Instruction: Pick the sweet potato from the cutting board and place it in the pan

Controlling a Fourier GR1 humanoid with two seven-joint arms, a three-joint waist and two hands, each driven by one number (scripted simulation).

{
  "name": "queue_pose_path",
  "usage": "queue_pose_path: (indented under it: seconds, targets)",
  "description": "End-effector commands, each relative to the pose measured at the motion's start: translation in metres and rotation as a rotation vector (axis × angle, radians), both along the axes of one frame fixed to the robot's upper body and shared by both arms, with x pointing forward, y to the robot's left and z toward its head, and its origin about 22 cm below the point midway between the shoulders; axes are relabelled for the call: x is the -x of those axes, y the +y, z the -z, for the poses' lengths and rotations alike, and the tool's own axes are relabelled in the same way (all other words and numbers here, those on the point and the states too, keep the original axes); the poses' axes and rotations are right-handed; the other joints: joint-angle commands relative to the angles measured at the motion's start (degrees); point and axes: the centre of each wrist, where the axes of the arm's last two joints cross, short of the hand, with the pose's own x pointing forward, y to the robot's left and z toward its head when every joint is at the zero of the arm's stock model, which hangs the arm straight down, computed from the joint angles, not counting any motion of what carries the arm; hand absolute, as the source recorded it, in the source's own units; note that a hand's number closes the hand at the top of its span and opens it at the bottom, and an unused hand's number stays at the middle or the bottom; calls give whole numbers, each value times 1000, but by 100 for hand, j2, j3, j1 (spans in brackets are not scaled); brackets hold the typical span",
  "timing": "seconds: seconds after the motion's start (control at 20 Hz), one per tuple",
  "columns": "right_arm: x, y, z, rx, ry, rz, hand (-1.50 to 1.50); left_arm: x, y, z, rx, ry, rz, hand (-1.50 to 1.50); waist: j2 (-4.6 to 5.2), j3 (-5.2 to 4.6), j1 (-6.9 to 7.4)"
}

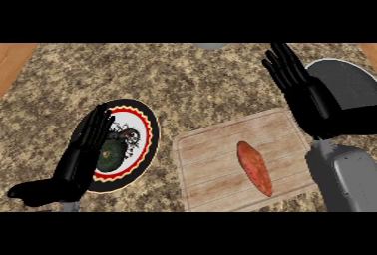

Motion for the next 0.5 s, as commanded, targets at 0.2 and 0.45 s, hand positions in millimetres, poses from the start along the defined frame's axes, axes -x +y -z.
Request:
queue_pose_path:
  seconds: [0.2, 0.45]
  targets:
    - [2, 39, 40, 149, 134, -684, 150, -28, 33, -28, -129, -42, -138, 0, 197, -147, 310]
    - [2, -49, 51, 224, -74, -610, -150, -41, 48, -30, -146, 56, -230, 0, 91, -153, -150]
